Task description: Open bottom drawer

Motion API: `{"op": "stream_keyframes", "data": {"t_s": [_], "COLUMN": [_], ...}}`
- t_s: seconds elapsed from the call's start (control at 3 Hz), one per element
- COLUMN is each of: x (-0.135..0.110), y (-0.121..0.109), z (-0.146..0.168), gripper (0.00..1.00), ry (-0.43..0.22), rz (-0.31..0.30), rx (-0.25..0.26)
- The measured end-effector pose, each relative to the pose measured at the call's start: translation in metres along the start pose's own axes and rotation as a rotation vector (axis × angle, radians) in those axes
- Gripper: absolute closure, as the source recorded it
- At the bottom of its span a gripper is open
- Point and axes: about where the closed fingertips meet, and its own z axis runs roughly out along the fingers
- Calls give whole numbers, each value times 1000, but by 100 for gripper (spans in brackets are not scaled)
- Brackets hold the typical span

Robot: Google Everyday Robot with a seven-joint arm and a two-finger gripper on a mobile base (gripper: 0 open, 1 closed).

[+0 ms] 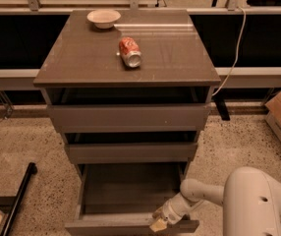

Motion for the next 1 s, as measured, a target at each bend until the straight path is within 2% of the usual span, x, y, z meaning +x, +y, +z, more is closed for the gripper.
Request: {"op": "stream_keyframes", "data": {"t_s": [0.33, 0.67, 1.0], "x": [13, 11, 12], "y": [24, 23, 25], "z": [6, 6, 9], "gripper": [100, 82, 57], "ry": [-9, -9, -8], "rz": [55, 55, 56], "rx": [-19, -19, -24]}}
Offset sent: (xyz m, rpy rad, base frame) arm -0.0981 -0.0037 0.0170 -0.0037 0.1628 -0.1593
